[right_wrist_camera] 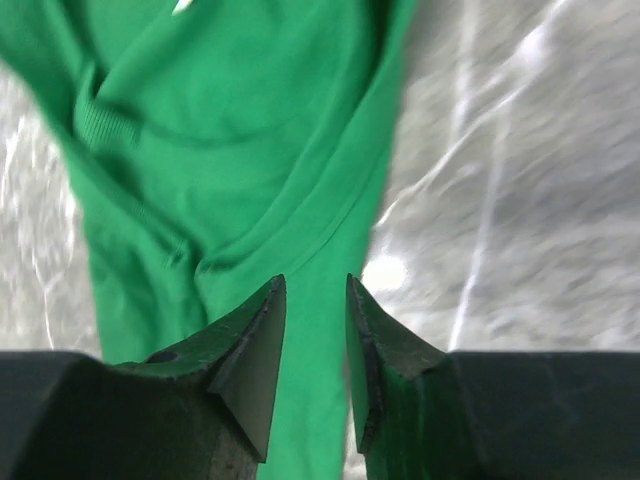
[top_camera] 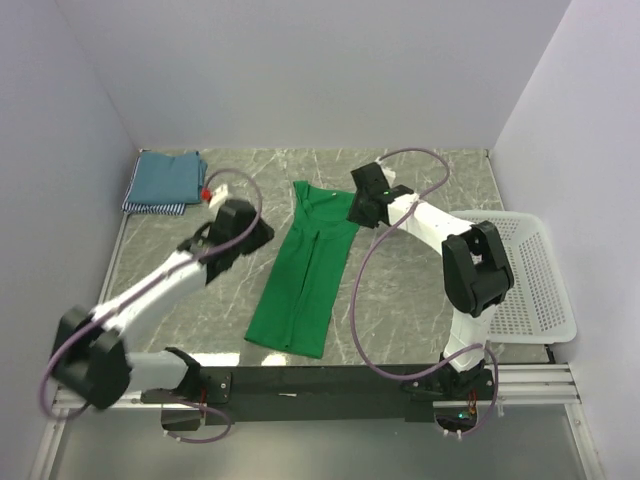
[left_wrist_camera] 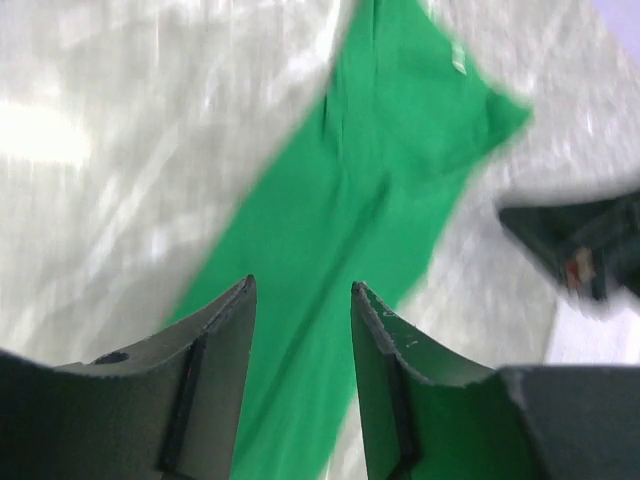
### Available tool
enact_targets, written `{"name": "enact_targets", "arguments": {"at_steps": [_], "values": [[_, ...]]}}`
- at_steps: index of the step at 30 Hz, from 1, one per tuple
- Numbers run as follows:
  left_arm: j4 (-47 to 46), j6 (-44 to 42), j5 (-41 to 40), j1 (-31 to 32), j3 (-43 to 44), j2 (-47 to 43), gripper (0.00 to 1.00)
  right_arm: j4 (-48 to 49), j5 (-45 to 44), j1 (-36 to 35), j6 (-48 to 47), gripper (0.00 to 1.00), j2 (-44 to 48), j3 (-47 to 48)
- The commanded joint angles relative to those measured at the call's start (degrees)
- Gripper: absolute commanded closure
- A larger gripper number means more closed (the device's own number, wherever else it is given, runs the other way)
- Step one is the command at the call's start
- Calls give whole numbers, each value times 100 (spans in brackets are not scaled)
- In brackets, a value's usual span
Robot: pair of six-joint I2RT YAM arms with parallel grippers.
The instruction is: Fold and stack the tank tops
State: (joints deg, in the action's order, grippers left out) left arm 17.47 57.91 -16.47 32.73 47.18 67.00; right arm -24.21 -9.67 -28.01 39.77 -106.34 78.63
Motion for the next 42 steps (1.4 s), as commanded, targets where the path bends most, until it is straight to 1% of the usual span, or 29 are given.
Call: {"name": "enact_targets", "arguments": {"at_steps": [1,2,3,4,5,6,7,8,11,12,13,18,19,22,28,38,42], "values": [[-657,-1053,794,-617,1052,1119,52,206,52,435,49,63,-166,82],[-666,-1088,881,-732,1291,1427,53,232,97,489,31,64,-202,108],[-710,-1141,961,-846,1520,2004,54,284,123,524,14,64,-220,161],[-771,-1176,1057,-1047,1931,2279,55,294,158,594,-4,65,-264,187],[-798,-1203,1128,-1136,2136,2526,57,302,159,638,-4,66,-273,214],[-937,-1281,1259,-1207,2338,3016,57,302,159,674,-13,67,-281,232],[-974,-1352,1408,-1347,2731,3255,57,320,176,718,-4,67,-290,232],[-922,-1422,1471,-1400,2988,3762,59,364,202,857,4,68,-299,223],[-948,-1563,1769,-1585,3771,4416,61,521,430,1156,83,72,-325,170],[-904,-1563,1927,-1620,3981,4844,61,531,466,1227,110,73,-352,179],[-860,-1563,2015,-1708,4349,5040,62,557,510,1280,162,74,-378,179],[-781,-1520,2411,-1823,5186,6068,63,540,703,1482,286,77,-615,415],[-807,-1502,2594,-1823,5379,6175,63,496,695,1509,329,78,-737,477],[-877,-1397,2806,-1823,5670,6518,64,540,905,1570,391,78,-948,636],[-1264,-1142,3439,-1788,5785,6843,65,540,1222,1579,400,78,-1388,1127],[-1686,-931,3774,-1682,5741,6747,67,636,1723,1588,462,78,-1811,1761],[-1537,-974,3896,-1621,6066,6948,67,724,1784,1588,514,77,-1837,1814]]}}
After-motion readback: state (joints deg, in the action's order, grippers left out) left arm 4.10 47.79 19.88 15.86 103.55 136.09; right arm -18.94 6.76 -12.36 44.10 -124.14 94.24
